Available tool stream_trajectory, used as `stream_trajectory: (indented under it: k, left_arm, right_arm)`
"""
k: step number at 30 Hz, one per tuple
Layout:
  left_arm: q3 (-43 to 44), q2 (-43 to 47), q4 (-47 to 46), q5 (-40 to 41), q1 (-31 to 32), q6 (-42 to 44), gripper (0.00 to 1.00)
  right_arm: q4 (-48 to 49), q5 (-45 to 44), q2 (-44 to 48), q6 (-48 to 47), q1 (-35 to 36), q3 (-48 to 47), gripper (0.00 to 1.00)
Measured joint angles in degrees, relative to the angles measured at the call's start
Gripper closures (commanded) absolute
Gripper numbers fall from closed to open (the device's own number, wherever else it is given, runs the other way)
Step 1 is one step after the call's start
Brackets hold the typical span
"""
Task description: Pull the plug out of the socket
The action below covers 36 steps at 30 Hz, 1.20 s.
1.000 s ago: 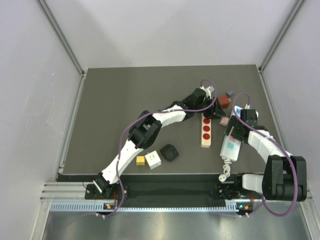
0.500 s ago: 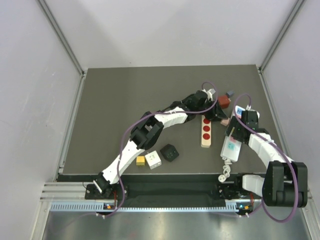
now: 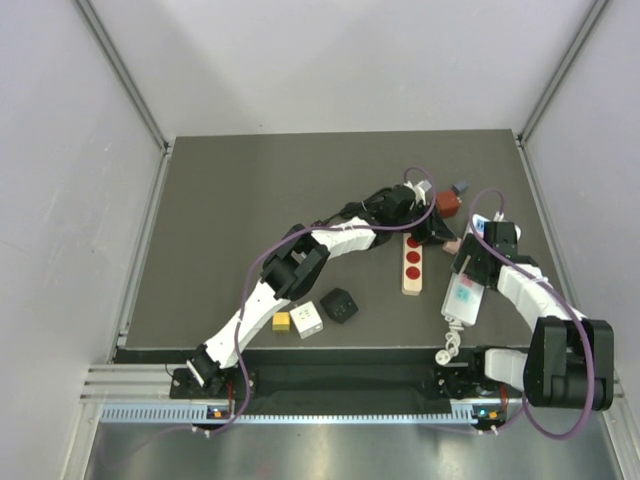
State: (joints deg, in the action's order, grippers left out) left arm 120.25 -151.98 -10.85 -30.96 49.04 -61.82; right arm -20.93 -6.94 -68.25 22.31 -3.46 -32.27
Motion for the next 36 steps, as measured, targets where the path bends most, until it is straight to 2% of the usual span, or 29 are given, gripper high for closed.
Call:
stream_trajectory:
  k: [3, 7, 10, 14, 20, 24, 27, 31, 36]
  left_arm:
    - [-1.62, 0.28, -3.39, 0.42, 0.02, 0.28, 1.00]
    - [-7.72, 2.08, -12.44, 1.44, -0.28, -0.07, 1.00]
    - [-9.05, 2.64, -14.03, 1.81, -0.39, 0.07, 1.00]
    - [-8.83, 3.65, -10.58, 2.16, -0.61, 2.89, 1.00]
    - [-3.89, 3.56, -1.68, 2.10, -0.76, 5.95, 1.00]
    - [-2.62, 1.79, -2.89, -0.44, -1.81, 2.62, 1.00]
    - [3.19, -1.81, -1.66, -3.61, -3.02, 1.05, 1.00]
    - [10.49, -4.28, 4.11, -3.52, -3.85, 4.74, 1.00]
    - [11.85, -4.28, 8.94, 0.20, -6.36, 11.50, 1.00]
  right_arm:
    - [-0.92, 0.57, -1.62, 0.33, -0.81, -1.33, 1.00]
    - [-1.90, 1.70, -2.36, 0.39, -1.20, -2.34, 1.00]
    - [-1.92, 2.19, -2.36, 0.48, -1.22, -2.36, 1.00]
    - [-1.73, 3.08, -2.45, 0.42, -1.22, -2.36, 1.00]
    - [-1.27, 3.39, -2.47, 0.46, -1.03, -2.36, 1.00]
    - [-0.46, 3.65, -2.91, 0.48, -0.83, -2.43, 1.00]
    - [1.14, 3.43, -3.69, 0.72, -0.74, -2.69, 1.00]
    - [2.45, 1.22, -4.35, 1.29, -0.66, -2.75, 1.00]
    - [1.88, -0.83, -4.42, 1.36, -0.66, -2.78, 1.00]
